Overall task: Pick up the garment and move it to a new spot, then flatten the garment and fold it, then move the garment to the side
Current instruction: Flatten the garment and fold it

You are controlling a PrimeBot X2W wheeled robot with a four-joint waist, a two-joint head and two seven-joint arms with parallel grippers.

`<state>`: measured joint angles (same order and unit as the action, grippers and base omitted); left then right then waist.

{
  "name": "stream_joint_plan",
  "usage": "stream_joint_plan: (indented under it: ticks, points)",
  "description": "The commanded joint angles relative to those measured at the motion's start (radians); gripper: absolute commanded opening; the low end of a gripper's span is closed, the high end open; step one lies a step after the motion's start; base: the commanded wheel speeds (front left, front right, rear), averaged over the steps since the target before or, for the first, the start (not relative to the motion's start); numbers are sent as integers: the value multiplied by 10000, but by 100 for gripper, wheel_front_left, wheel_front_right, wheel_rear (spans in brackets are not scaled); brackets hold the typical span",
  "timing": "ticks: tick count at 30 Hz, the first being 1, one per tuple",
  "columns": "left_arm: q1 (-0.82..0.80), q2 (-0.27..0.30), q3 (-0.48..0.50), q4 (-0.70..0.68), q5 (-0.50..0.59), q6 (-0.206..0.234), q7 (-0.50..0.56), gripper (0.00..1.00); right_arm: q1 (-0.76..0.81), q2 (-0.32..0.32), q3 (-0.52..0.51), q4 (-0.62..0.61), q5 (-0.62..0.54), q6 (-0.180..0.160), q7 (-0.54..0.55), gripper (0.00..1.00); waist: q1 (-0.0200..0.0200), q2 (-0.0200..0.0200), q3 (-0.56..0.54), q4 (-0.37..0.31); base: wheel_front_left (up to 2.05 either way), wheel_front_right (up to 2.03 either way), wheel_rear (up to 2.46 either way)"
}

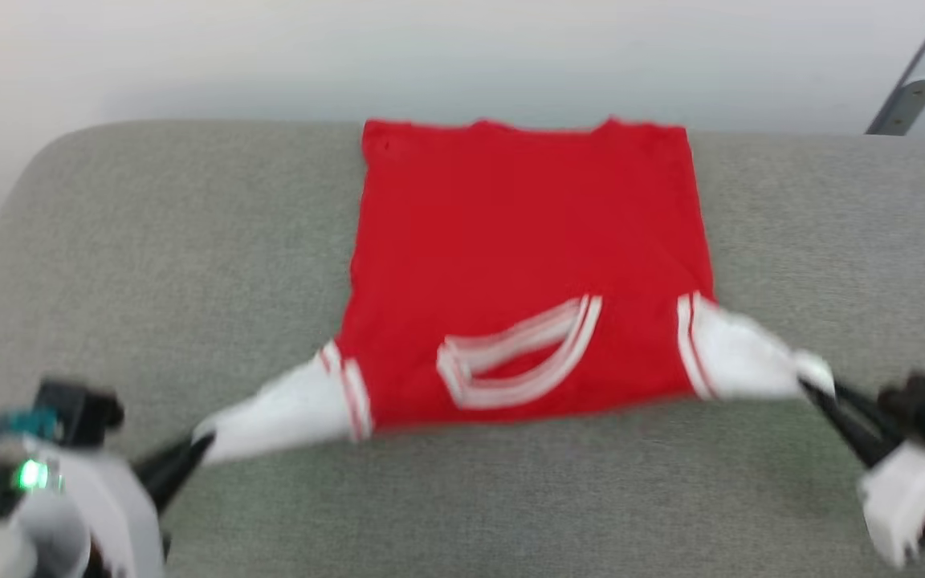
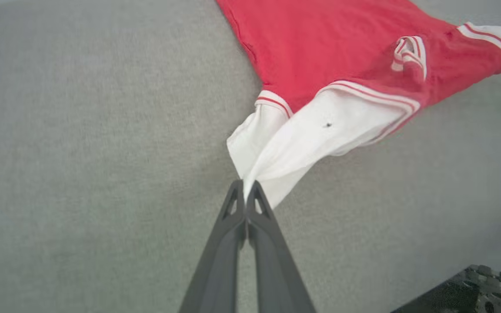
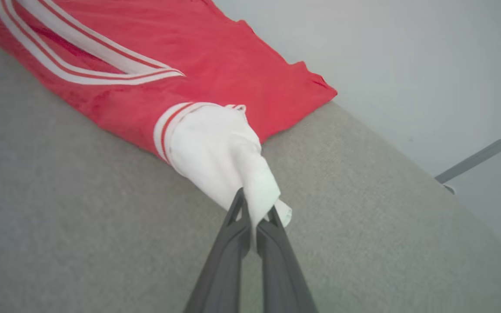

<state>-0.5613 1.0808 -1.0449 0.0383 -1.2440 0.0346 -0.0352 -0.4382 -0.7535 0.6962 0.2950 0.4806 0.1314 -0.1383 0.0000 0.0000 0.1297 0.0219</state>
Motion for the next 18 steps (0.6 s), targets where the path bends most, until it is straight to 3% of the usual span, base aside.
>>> stream_joint_plan:
  ticks: [1,8,18]
  points:
    - [325,200,-50,-178,-93,231,-77,0,356,-137,-13,-174,-94,-16,28,0,0,0,-98,-138,0,0,0]
    - [1822,662,-522,-818,-614,1215,-309,0,2145,-623,-636,-798,134,-16,292,0,0,0,79,-129,0,0,0]
    - [2598,137,-811,-778,-1123,1520,-453,0,3413,-468,-978,-1279,1381,-16,1802,0,0,0,316,-60,0,0,0]
